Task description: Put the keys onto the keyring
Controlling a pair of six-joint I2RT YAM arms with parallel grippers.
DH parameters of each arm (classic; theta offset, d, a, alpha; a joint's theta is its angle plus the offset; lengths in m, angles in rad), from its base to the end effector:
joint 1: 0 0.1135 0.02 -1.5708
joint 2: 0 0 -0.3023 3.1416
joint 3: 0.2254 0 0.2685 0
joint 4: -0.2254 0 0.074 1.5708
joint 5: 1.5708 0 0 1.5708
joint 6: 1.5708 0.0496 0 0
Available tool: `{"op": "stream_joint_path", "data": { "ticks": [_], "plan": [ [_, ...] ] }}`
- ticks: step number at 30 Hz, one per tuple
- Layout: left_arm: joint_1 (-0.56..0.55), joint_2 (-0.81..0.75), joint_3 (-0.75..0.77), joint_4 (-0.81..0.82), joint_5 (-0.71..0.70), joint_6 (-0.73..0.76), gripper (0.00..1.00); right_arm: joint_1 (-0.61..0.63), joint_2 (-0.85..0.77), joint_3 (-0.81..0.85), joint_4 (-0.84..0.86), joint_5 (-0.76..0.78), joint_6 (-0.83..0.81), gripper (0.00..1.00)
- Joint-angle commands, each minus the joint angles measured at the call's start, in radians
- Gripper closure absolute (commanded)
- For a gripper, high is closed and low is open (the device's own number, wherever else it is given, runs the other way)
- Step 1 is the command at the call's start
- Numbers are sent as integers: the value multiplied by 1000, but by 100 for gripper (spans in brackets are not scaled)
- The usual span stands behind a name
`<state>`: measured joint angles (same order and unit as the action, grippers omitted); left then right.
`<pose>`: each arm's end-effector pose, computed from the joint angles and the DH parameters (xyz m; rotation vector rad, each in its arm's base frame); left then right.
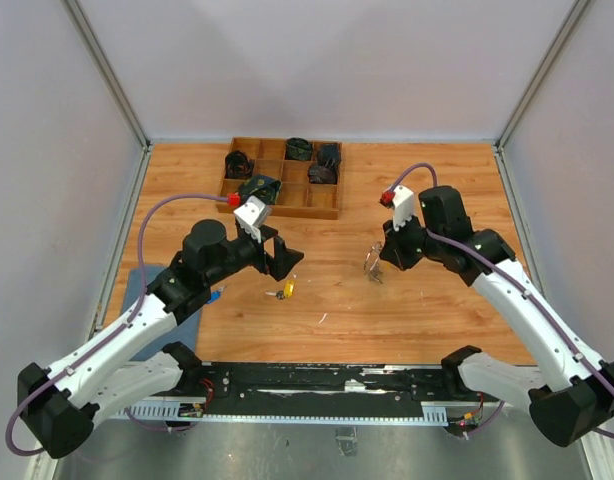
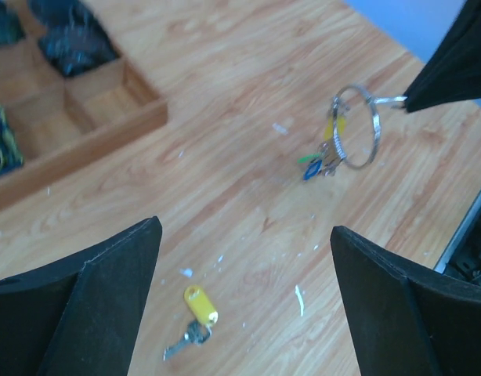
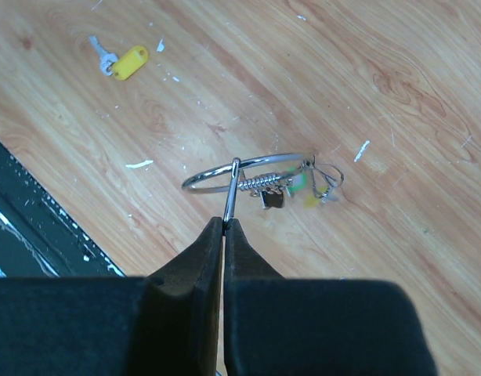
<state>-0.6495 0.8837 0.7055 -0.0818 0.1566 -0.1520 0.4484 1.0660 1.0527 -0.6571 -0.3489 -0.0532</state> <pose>0.1668 -0.1364 0.3283 0.5735 1.7967 -0.7006 0.2006 0.1153 0.3597 -0.7454 2.1359 0.6034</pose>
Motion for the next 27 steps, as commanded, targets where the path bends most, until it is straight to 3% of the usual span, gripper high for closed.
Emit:
{"op": "stream_joint_path", "data": {
  "ticks": [1,7,18,27],
  "plan": [
    [-29,-53,-11,210,100,128,5,80,-32,88,-79,-8,-70,100],
    [-77,-65,-16,299,207,213,6,204,-20,165,-125,17,-102,100],
    [-470,-47,-74,457,-219,499,4,288,22,317,-149,-112,15,100],
    [-609,62,-76,621,-430,716,12,331,37,402,-184,-116,47,100]
  ]
}}
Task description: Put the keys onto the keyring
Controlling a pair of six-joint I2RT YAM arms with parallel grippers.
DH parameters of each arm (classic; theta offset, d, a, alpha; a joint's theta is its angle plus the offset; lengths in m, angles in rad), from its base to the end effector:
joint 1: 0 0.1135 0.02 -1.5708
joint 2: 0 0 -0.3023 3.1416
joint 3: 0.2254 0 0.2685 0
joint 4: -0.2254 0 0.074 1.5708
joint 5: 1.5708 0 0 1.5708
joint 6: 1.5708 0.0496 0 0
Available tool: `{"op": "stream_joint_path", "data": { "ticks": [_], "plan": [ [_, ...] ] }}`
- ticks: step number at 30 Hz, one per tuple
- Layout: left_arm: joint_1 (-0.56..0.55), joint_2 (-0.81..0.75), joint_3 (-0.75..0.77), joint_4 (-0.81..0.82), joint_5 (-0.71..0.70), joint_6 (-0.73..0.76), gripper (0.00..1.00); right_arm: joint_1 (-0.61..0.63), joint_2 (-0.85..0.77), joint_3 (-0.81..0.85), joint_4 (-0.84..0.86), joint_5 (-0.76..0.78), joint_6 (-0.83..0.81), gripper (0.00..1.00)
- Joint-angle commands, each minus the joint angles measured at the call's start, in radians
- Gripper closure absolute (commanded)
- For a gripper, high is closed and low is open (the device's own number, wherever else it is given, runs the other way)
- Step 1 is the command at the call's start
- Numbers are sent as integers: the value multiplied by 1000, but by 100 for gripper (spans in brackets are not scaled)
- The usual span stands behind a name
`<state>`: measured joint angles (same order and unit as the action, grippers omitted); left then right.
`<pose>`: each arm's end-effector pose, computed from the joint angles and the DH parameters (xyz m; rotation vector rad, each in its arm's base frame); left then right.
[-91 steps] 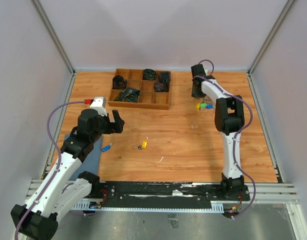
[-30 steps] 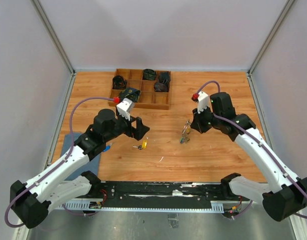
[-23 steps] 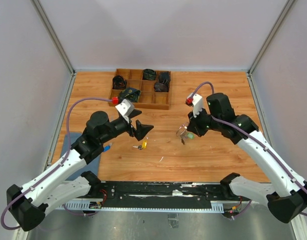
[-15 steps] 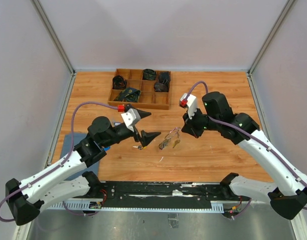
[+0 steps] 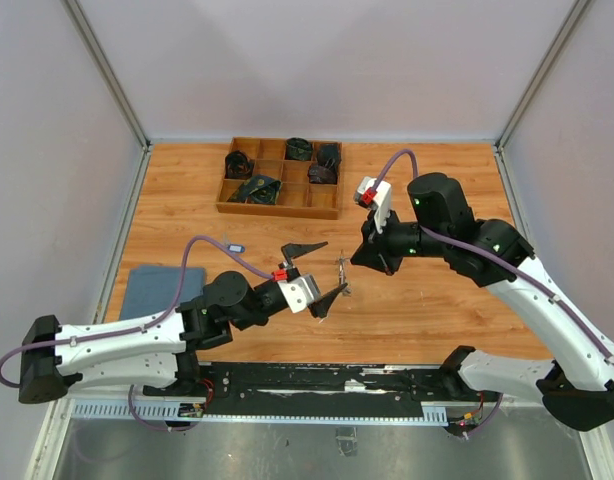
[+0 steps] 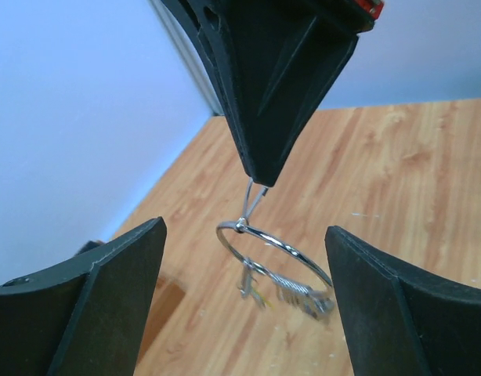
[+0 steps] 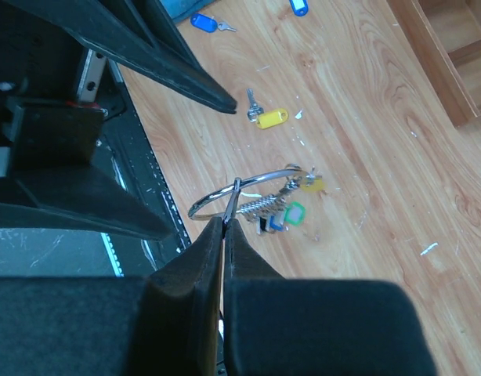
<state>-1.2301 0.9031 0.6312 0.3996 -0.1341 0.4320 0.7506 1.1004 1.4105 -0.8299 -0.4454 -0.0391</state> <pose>0.0808 -0.2081 0.3541 1.0060 1.0693 -0.5559 0.1441 0.1636 0.4610 -1.0837 1.8692 0.8874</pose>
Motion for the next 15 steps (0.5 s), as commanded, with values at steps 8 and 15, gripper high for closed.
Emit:
{"op": "stream_joint_path", "data": {
  "ticks": [8,15],
  "plan": [
    [-51,112,-8,229,-229,178,27,43,4,80,-10,-25,64,100],
    [-67,136,6,228,-251,216,43,53,2,76,13,-39,93,100]
  ]
}}
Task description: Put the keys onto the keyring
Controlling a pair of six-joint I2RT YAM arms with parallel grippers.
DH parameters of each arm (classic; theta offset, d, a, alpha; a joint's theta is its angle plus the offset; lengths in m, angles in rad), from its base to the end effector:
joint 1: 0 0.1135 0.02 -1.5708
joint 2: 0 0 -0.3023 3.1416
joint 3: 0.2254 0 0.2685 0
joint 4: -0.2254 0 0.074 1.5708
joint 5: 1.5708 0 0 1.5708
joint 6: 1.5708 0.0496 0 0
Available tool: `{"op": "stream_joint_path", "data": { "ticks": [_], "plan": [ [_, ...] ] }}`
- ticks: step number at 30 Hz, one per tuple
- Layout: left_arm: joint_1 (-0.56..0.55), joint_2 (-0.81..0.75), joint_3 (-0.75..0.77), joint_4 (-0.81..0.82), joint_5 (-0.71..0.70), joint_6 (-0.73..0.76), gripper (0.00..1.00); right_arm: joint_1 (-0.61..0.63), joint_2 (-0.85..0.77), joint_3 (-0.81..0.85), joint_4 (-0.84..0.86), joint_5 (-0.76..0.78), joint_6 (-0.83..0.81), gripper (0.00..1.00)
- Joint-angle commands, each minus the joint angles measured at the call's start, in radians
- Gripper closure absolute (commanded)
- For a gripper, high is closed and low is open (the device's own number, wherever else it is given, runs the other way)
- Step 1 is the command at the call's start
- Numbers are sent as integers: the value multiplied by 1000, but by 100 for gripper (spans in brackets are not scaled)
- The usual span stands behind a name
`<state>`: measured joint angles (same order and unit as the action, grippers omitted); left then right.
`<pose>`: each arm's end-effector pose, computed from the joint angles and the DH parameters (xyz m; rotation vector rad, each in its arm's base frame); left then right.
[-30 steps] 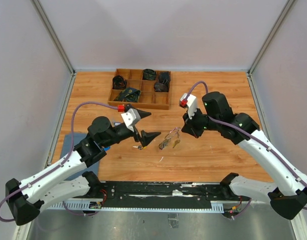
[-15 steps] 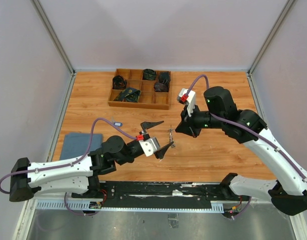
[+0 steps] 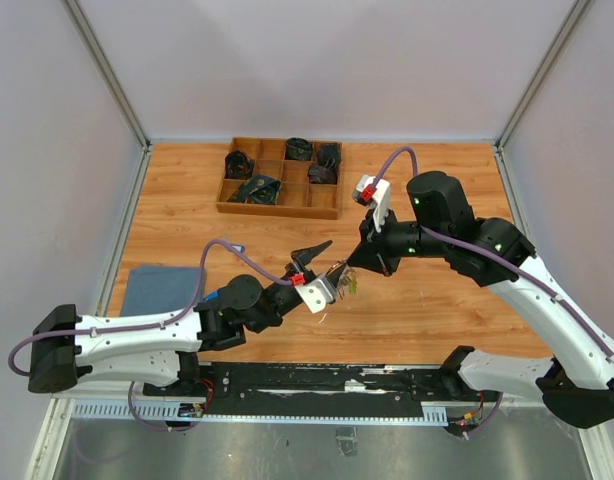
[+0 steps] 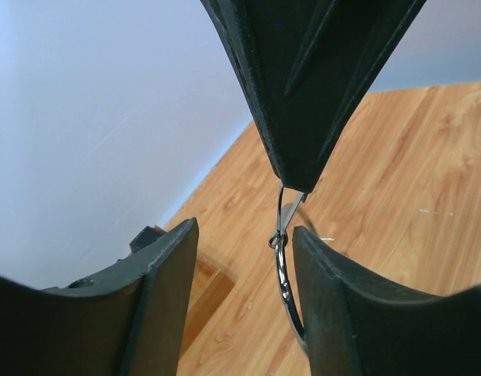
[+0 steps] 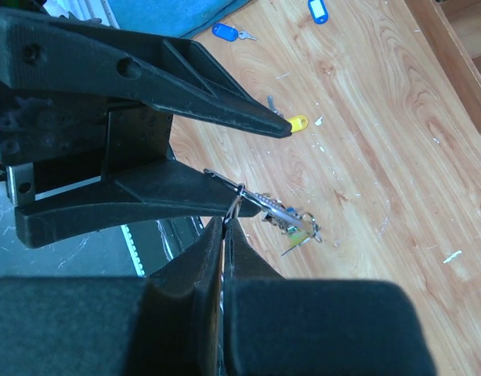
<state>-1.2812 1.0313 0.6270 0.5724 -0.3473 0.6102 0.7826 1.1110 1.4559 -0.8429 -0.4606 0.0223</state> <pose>0.0870 -0.2327 0.3453 0.9585 1.0477 -0.3117 0.1375 0.1679 0.4728 -1.0691 1.8730 0.9582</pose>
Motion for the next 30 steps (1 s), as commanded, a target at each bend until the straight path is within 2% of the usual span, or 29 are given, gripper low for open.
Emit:
{"op": "stream_joint_path", "data": {
  "ticks": [1,6,9,13,15,18,20,24,28,30],
  "plan": [
    [-17,11,12,53,-38,40,46,23,-8,31,27,-23,34,100],
    [-18,11,21,40,-32,42,71,29,-8,27,39,-24,42,100],
    [-19,2,20,42,-28,36,80,31,-9,18,43,-19,44,100],
    [-20,-24,21,37,-24,17,98,31,-15,9,56,-10,47,100],
    [-20,-40,28,16,-21,-2,99,31,-28,0,79,3,52,94],
    [-20,-64,46,-45,9,-27,99,31,-78,-30,147,58,55,70],
    [-20,-74,66,-103,31,-54,99,31,-123,-62,204,106,45,62],
    [-20,-84,100,-232,78,-110,100,30,-245,-202,373,178,-23,59],
    [-19,-76,153,-361,130,-181,99,31,-385,-362,579,173,-161,63],
    [-16,-64,195,-433,158,-217,100,31,-436,-422,633,117,-279,62]
  ]
}}
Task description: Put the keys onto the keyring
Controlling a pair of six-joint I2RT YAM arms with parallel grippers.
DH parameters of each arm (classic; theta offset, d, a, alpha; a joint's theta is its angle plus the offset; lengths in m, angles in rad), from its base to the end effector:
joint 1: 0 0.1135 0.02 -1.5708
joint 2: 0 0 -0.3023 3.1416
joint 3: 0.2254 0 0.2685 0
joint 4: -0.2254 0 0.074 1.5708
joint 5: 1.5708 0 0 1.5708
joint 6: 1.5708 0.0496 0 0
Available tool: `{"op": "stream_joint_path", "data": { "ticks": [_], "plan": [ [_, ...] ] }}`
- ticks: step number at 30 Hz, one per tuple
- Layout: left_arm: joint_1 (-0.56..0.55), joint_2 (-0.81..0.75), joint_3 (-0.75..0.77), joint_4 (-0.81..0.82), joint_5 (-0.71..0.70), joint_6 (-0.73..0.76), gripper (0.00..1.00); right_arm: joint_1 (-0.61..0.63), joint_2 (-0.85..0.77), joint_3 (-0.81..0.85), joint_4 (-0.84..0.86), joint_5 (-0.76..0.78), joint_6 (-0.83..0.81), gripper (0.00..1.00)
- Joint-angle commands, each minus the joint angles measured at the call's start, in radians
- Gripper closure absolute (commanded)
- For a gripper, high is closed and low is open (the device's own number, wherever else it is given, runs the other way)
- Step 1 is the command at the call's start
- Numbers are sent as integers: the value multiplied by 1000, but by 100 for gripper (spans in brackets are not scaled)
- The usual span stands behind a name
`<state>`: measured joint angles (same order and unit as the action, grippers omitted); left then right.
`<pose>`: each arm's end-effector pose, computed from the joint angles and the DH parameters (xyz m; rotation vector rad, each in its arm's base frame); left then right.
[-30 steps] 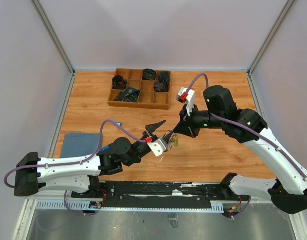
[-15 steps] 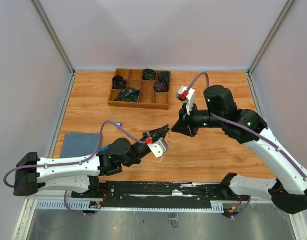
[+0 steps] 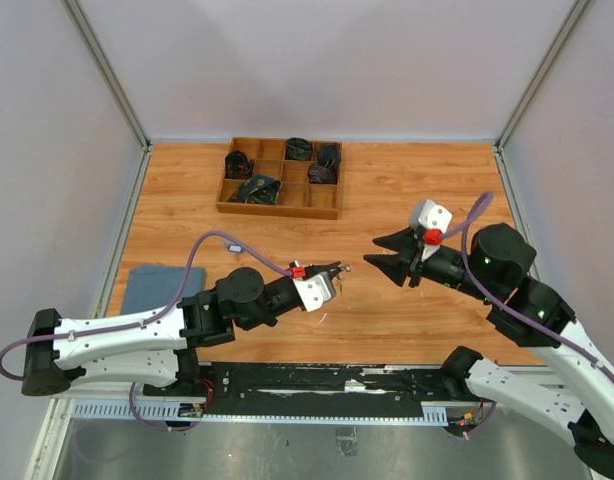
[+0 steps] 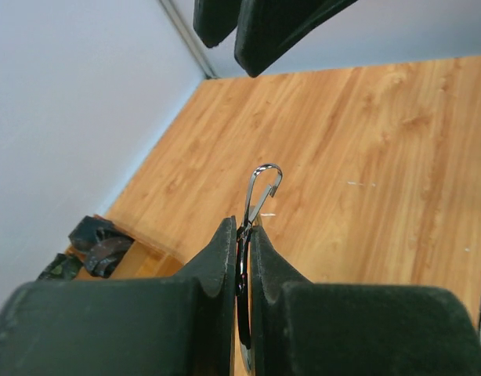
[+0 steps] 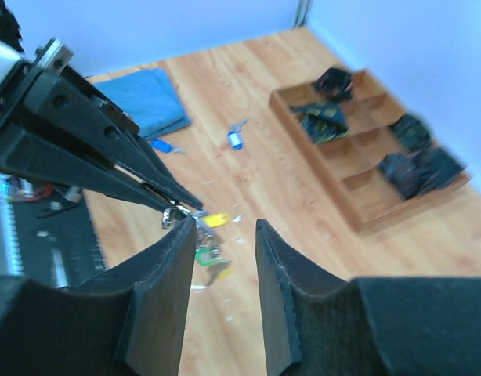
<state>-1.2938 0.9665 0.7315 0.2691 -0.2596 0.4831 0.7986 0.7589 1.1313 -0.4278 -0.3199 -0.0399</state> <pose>0.0775 -0.2260 0.3638 1.0644 1.1330 -0.4438 0.0889 0.1137 0.4659 -0.9133 1.4226 0.8359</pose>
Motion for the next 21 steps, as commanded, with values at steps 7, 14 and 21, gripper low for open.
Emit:
{"op": "stream_joint_path", "data": {
  "ticks": [7,14,21],
  "plan": [
    [187,-3,163,-294,400,-229,99,29,-107,-106,98,-157,-572,58],
    [369,32,261,-539,728,-193,99,157,-36,-30,-82,-132,-894,50],
    [388,82,330,-681,836,-121,100,403,105,27,-190,165,-1174,50]
  ]
}}
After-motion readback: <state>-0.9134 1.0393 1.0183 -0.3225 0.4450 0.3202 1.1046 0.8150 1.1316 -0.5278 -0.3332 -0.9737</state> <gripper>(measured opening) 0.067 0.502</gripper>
